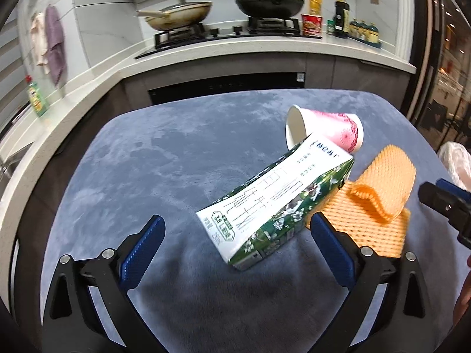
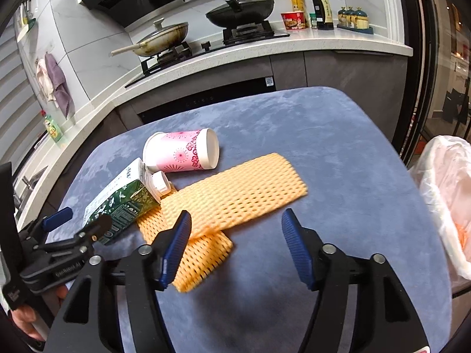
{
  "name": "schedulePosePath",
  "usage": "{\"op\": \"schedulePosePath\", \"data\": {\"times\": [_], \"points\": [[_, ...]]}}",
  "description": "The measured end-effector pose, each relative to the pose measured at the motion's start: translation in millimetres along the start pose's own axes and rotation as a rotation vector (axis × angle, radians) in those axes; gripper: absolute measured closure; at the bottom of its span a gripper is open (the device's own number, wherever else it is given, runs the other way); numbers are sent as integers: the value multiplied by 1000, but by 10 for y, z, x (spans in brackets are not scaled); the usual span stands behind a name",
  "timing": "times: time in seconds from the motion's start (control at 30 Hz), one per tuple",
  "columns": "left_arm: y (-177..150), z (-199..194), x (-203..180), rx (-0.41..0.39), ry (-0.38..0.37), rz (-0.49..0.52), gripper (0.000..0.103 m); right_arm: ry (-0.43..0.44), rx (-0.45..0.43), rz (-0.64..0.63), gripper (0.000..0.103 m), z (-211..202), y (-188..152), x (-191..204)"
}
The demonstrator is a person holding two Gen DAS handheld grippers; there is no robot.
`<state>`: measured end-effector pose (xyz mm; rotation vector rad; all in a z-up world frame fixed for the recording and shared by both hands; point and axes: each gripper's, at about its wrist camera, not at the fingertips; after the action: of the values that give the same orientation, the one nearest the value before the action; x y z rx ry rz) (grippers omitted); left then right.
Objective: Collect trash
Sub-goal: 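Grasp the green-and-white milk carton with the left tool while the right tool grasps the orange foam net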
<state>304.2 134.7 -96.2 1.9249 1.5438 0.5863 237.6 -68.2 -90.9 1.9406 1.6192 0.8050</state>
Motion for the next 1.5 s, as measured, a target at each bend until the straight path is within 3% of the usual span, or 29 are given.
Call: {"op": "schedulePosePath", "data": {"times": [0.27, 0.5, 0.6, 0.87, 1.27, 1.4, 1.47, 1.5], "points": [[-9, 227, -9, 10, -122, 38, 8, 8, 39, -10, 39, 270, -6, 118], [45, 225, -6, 4, -205, -9, 10, 3, 45, -8, 39, 334, -20, 135], [45, 163, -25, -5, -217, -24, 19, -1, 45, -7, 39, 315, -29, 121], [-75, -32, -212, -2, -186, -20, 38, -13, 40, 15, 39, 221, -80, 13], [-227, -123, -341, 22, -117, -122, 45, 47, 57, 54, 43, 284, -114, -41], [-227, -137, -371, 20, -96, -136, 45, 74, 53, 58, 49, 343, -50, -7], [-213, -144, -378, 23, -96, -147, 45, 78, 48, 57, 55, 359, -28, 5], [-208, -149, -382, 23, -94, -151, 46, 87, 47, 54, 63, 377, -8, 15]]}}
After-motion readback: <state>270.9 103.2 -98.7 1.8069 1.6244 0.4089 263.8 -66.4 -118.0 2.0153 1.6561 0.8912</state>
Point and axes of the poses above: each gripper's, at about its wrist camera, not at the fingertips, and z roughly the way its jaws point, x to its left, y to its top, and after that the axes turned 9 degrees about -z, right-handed
